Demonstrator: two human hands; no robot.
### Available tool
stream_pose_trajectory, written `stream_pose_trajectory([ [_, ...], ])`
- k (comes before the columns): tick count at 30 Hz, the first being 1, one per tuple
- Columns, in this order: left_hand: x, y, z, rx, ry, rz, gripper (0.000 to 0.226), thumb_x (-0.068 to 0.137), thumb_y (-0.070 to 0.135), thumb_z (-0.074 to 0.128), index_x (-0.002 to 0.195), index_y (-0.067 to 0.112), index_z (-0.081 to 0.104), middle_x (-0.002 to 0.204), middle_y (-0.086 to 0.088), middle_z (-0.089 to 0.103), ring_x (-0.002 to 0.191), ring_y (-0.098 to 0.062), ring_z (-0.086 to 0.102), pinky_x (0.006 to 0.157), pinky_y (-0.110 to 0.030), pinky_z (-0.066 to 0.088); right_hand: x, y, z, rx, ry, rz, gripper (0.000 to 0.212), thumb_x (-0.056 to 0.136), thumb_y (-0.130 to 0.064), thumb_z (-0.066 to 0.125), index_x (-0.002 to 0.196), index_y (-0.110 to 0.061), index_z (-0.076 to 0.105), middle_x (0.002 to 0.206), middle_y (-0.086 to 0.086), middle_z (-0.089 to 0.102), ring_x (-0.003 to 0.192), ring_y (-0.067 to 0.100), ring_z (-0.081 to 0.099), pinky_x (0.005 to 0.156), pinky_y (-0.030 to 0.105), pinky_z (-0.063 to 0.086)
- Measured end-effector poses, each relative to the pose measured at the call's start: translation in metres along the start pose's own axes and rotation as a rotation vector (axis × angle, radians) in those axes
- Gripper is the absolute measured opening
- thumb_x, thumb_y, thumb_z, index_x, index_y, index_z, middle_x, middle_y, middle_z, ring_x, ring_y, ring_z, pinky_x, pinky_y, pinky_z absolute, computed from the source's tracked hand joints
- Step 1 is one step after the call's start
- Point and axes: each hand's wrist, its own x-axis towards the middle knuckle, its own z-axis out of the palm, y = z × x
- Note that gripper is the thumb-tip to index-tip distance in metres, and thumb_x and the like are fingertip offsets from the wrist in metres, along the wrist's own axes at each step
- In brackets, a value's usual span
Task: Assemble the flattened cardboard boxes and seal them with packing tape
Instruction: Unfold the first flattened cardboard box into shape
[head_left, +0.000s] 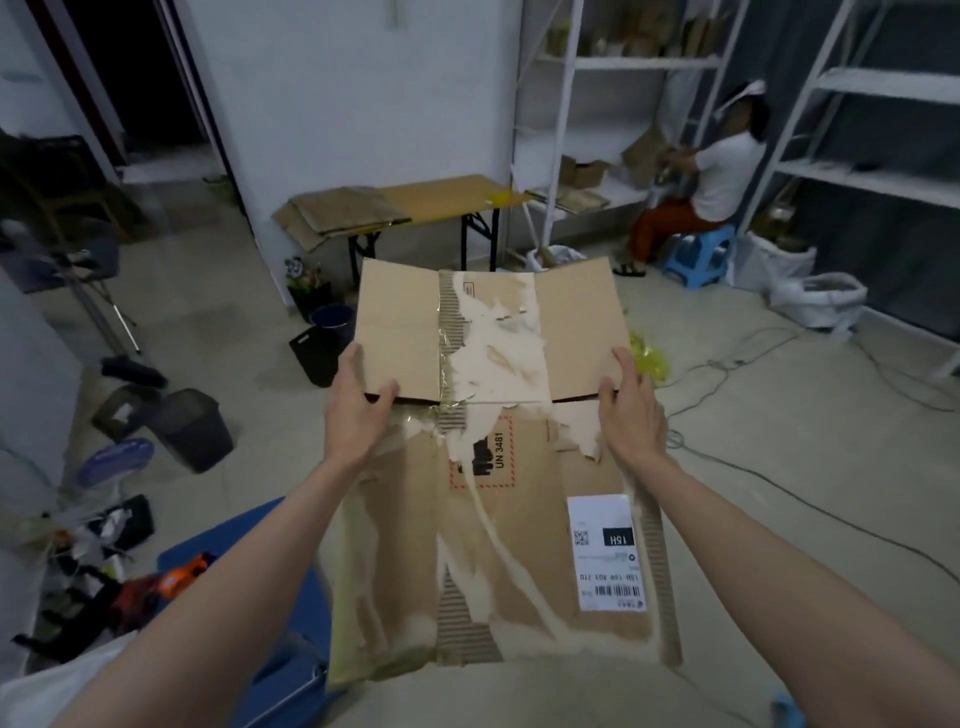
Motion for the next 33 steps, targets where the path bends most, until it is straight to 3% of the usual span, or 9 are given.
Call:
stream_pose_trajectory([
  [10,0.059,0.044,0.031,0.097,0.008,0.037,0.068,0.090,0.037,0.066,0.147,0.030,0.029,0.143,-0.005,0.044,0.128,-0.027,0.043,0.105,-0.048,0.037,0.075,0.006,-0.025,0.078,0.046,-0.059,0.042,0.102,-0.036,0.041,0.143,-0.033,0.035,0.117,0.010,0.053,0.084,0.022,0.047,0.073,0.036,0.039],
  [15,0.107,0.061,0.066,0.139,0.022,-0.018,0.070,0.086,0.044,0.068,0.145,0.029,0.033,0.141,-0.004,0.046,0.125,-0.029,0.046,0.102,-0.048,0.040,0.151,0.010,-0.014,0.096,0.008,-0.088,0.043,0.102,-0.039,0.041,0.144,-0.032,0.034,0.114,0.012,0.054,0.087,0.026,0.051,0.073,0.036,0.039],
  [21,0.163,0.084,0.080,0.214,0.076,-0.065,0.070,0.084,0.043,0.068,0.143,0.026,0.036,0.137,-0.008,0.047,0.124,-0.032,0.046,0.101,-0.048,0.040,0.232,-0.008,0.008,0.177,-0.067,-0.131,0.043,0.102,-0.028,0.044,0.145,-0.022,0.038,0.126,0.017,0.054,0.113,0.034,0.049,0.085,0.039,0.037],
  [28,0.235,0.066,0.096,0.255,0.079,-0.112,0.066,0.084,0.041,0.068,0.141,0.025,0.038,0.138,-0.010,0.047,0.128,-0.034,0.043,0.103,-0.046,0.038,0.308,-0.035,0.061,0.169,-0.109,-0.176,0.047,0.100,-0.026,0.048,0.146,-0.016,0.039,0.134,0.019,0.051,0.117,0.037,0.050,0.091,0.043,0.041],
  [33,0.315,0.042,0.118,0.251,0.063,-0.119,0.068,0.085,0.040,0.067,0.143,0.021,0.038,0.138,-0.011,0.049,0.129,-0.032,0.041,0.100,-0.043,0.038,0.378,-0.060,0.108,0.079,-0.127,-0.190,0.048,0.098,-0.029,0.048,0.144,-0.019,0.039,0.123,0.020,0.059,0.103,0.037,0.058,0.074,0.037,0.039],
])
